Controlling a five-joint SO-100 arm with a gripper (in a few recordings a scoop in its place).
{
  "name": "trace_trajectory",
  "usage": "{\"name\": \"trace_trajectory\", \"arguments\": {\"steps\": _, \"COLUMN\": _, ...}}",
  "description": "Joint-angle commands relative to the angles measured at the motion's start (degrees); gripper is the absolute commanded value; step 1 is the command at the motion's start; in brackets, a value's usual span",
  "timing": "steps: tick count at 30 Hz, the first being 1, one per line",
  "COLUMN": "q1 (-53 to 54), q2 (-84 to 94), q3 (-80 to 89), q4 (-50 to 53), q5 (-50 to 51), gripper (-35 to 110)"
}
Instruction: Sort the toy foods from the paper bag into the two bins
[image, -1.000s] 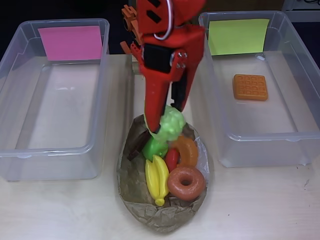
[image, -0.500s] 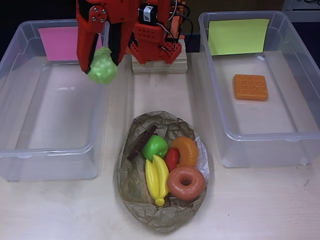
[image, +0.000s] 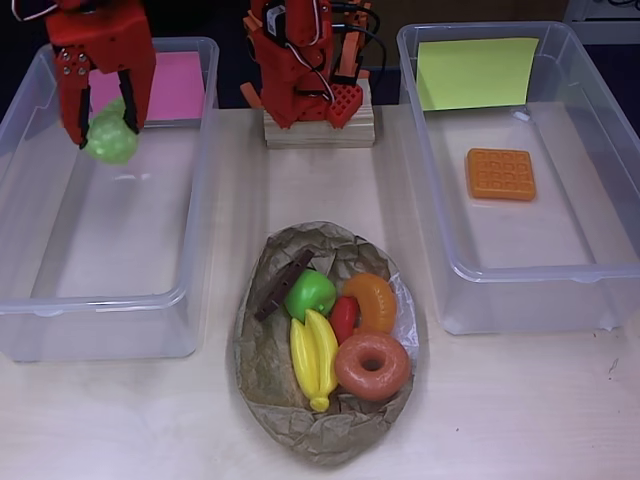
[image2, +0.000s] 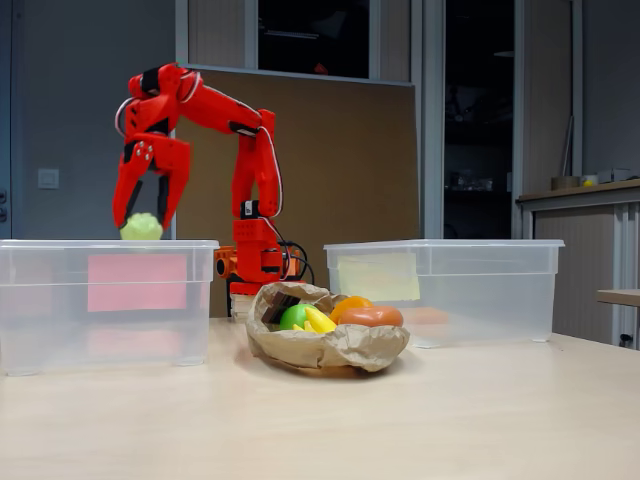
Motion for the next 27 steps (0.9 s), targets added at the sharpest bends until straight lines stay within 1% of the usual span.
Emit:
{"name": "trace_trajectory", "arguments": {"steps": 1, "q1": 2.46, "q2": -5.8, "q3": -1.05, "q4": -1.76, "q5": -1.93, "gripper": 18}}
{"name": "trace_trajectory", "arguments": {"steps": 7, "q1": 3.52, "q2": -19.34, "q3": -6.33, "q4": -3.25, "q5": -4.48, "gripper": 18}}
{"name": "trace_trajectory", "arguments": {"steps": 10, "q1": 3.16, "q2": -22.15, "q3": -6.94, "q4": -4.22, "q5": -5.54, "gripper": 22}}
{"name": "trace_trajectory", "arguments": {"steps": 18, "q1": 1.85, "q2": -23.03, "q3": -6.68, "q4": -5.54, "q5": -8.53, "gripper": 32}}
{"name": "trace_trajectory", "arguments": {"steps": 27, "q1": 0.35, "q2": -20.83, "q3": -4.83, "q4": -4.31, "q5": -9.76, "gripper": 35}}
